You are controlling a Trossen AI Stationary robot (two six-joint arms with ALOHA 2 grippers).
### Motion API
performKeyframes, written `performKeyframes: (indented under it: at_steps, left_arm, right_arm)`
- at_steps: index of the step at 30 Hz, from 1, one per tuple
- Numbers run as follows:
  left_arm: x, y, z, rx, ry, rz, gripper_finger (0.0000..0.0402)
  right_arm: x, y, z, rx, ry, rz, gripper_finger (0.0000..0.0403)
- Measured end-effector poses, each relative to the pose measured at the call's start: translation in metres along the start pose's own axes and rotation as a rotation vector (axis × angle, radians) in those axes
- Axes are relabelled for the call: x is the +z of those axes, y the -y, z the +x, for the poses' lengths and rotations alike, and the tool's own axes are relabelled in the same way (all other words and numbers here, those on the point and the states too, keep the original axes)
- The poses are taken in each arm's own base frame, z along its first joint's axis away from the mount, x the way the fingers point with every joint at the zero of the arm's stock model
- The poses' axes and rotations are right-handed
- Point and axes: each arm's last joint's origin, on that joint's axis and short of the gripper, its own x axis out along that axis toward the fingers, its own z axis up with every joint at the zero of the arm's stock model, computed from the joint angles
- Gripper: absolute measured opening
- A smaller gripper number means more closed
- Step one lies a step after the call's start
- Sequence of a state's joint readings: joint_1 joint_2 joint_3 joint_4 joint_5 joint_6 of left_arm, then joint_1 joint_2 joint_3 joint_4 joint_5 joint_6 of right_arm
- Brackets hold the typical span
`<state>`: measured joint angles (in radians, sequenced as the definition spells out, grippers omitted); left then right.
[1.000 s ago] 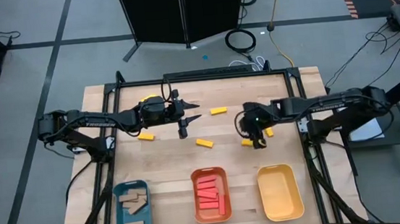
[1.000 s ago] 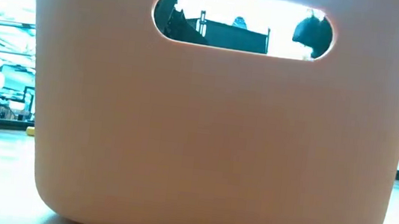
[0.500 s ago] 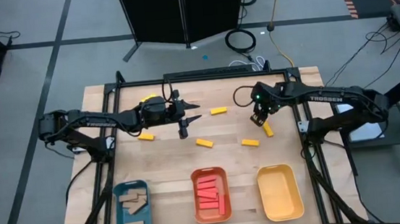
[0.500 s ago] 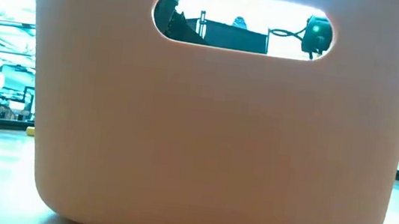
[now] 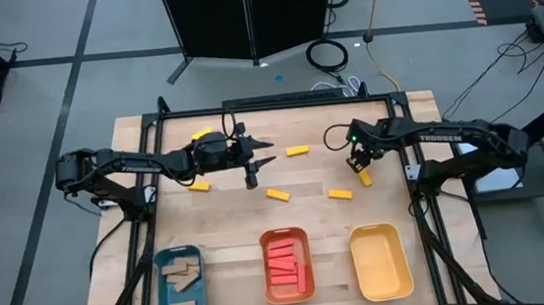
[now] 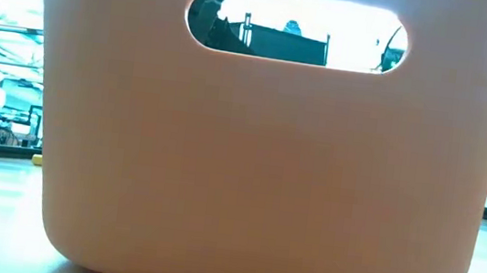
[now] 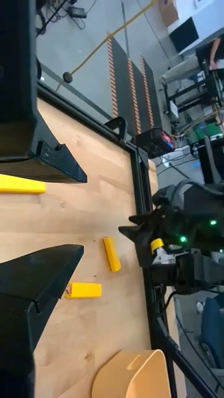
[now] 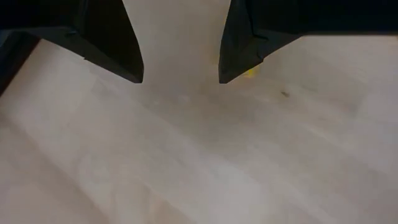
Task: Sort blocks
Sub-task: Put the top right yellow block into the yellow bin
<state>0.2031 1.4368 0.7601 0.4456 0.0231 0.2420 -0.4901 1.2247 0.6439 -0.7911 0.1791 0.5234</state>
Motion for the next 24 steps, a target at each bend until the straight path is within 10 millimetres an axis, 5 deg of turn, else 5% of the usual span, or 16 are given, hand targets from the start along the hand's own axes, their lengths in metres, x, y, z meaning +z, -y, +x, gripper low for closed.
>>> performKeyframes:
  at_steps: [13, 24]
  left_arm:
    - [0.006, 0.004, 0.010, -0.130, 0.188, 0.016, 0.0169]
    - [-0.002, 0.005, 0.018, -0.132, 0.165, 0.013, 0.0169]
  right_arm:
    - [-0.009, 0.001, 0.015, 0.094, -0.036, 0.059, 0.0203]
    - [-0.022, -0.015, 0.012, 0.107, -0.070, 0.040, 0.0203]
